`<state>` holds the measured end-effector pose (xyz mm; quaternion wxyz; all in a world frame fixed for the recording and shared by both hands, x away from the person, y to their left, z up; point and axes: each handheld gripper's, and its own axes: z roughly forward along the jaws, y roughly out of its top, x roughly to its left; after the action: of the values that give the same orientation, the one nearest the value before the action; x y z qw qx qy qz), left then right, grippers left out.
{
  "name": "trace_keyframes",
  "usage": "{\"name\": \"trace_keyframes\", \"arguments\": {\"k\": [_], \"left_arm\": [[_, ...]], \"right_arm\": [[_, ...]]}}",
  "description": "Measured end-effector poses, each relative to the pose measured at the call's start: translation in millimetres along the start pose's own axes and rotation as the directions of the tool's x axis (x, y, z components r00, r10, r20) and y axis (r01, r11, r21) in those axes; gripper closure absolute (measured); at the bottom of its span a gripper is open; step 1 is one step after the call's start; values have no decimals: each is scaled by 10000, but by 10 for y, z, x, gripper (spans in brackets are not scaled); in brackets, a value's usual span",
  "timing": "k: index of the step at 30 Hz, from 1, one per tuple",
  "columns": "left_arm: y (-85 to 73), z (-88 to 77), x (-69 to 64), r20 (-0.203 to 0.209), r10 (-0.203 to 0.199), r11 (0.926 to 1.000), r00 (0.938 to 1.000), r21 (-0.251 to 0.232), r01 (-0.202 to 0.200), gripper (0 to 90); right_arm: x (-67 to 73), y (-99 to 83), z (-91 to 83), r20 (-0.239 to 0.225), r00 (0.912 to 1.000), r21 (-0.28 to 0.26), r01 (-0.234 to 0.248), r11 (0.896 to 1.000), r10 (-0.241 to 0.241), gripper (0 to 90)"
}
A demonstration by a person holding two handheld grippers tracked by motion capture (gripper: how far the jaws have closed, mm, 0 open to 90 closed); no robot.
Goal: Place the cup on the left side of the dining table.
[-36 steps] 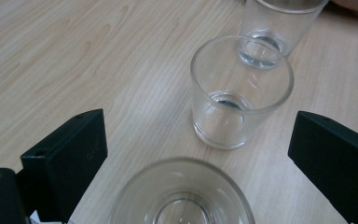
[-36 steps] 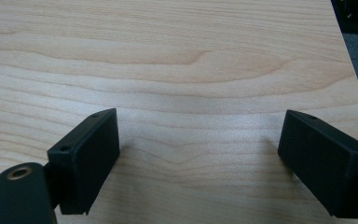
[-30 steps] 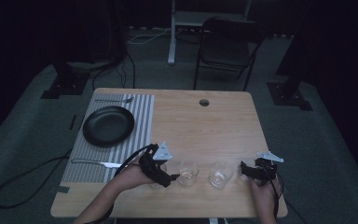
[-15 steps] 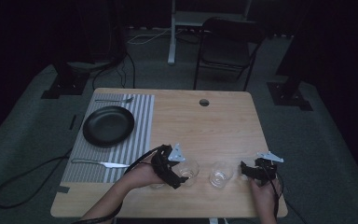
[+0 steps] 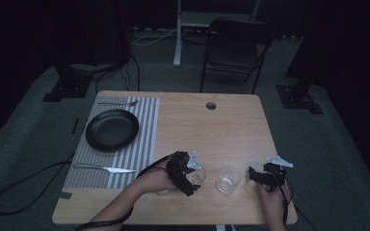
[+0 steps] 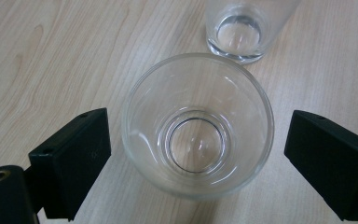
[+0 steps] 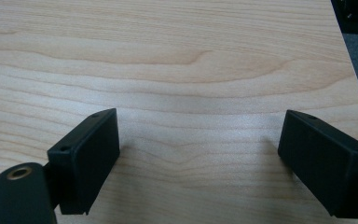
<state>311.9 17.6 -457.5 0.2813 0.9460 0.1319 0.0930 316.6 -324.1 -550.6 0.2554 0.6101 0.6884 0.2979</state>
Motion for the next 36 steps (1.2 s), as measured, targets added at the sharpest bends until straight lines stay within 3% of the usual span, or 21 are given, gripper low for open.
{"name": "trace_keyframes", "arguments": {"k": [14,18,20,21,22,25,27,31,36], "left_arm": [[122,149,-35,-101,334,9960,9994,833,-324,75],[162,201,-44,-160,309,9935,9994,1104,-289,75],[174,224,-47,-352,283,9918,9990,1255,-236,141],[186,233,-22,-387,-13,9910,9993,1340,64,152],[191,239,-12,-278,-61,9900,9996,1408,100,159],[199,248,-20,-337,-8,9889,9994,1487,58,166],[239,268,-40,-494,-22,9828,9988,1843,113,164],[271,257,-20,-338,-258,9795,9991,1988,321,173],[281,236,-18,-190,-223,9801,9996,1971,256,184]], "right_arm": [[0,0,0,0,10000,2,3,10000,-3,121],[0,0,0,0,10000,0,2,10000,-2,121],[0,0,0,0,10000,1,1,10000,-1,121],[0,0,0,1,10000,1,2,10000,-2,121],[0,0,0,-1,10000,2,-1,10000,1,122],[0,0,0,1,10000,1,0,10000,0,121],[0,0,0,0,10000,1,-1,10000,1,121],[0,0,0,-1,10000,1,2,10000,-2,121],[0,0,0,-1,10000,2,-2,10000,2,121]]}}
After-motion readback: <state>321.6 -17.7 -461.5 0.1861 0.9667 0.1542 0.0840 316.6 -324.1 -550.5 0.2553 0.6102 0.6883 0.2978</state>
